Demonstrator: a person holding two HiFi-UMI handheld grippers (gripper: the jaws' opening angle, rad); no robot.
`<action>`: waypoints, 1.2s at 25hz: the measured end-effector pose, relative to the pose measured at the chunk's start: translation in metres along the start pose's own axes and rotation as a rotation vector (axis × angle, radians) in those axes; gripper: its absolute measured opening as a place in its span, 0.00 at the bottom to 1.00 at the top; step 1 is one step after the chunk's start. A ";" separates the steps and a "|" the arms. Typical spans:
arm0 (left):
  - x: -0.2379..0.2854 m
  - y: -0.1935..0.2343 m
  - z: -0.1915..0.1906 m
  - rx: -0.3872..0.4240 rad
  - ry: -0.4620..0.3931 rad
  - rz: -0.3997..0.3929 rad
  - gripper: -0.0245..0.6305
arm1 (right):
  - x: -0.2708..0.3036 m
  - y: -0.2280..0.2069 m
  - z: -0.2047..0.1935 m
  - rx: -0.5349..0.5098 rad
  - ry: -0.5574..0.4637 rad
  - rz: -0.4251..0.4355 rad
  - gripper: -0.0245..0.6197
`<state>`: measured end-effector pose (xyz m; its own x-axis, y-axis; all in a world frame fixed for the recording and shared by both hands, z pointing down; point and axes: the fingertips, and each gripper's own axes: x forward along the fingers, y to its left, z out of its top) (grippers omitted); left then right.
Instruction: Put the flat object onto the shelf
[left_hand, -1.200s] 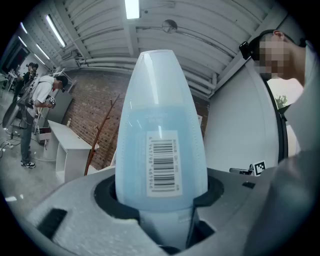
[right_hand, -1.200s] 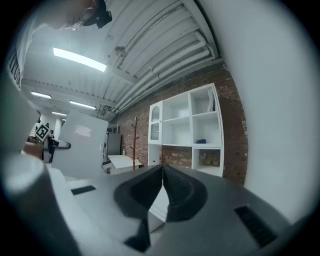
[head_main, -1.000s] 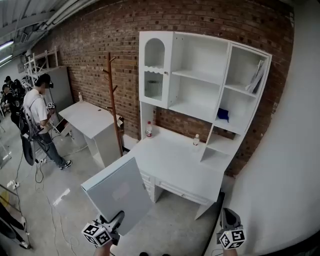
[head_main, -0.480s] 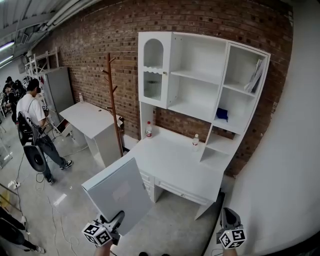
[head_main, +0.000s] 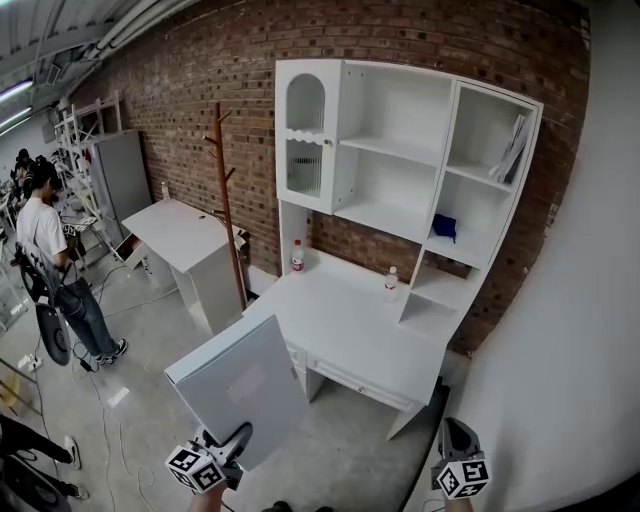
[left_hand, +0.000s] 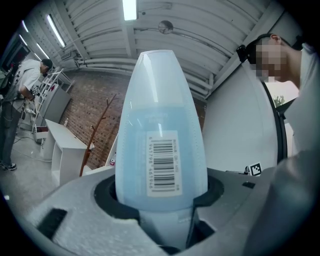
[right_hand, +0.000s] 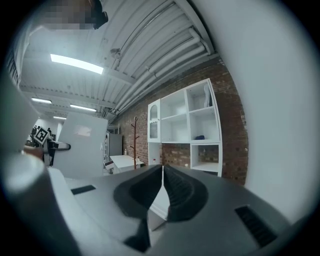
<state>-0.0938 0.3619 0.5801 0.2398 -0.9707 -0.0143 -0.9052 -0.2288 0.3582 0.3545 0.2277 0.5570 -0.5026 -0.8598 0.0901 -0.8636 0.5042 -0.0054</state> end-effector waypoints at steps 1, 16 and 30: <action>0.001 -0.005 0.001 -0.006 -0.005 -0.001 0.46 | 0.000 -0.002 -0.001 0.001 0.002 0.004 0.09; 0.019 0.001 -0.012 0.000 0.001 0.042 0.46 | 0.028 -0.013 -0.012 -0.008 0.022 0.046 0.09; 0.095 0.061 0.006 0.003 0.020 -0.009 0.46 | 0.099 -0.009 -0.009 -0.014 0.033 -0.008 0.09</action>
<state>-0.1283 0.2554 0.5950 0.2548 -0.9670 0.0009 -0.9040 -0.2379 0.3552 0.3126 0.1386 0.5755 -0.4939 -0.8609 0.1224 -0.8668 0.4986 0.0090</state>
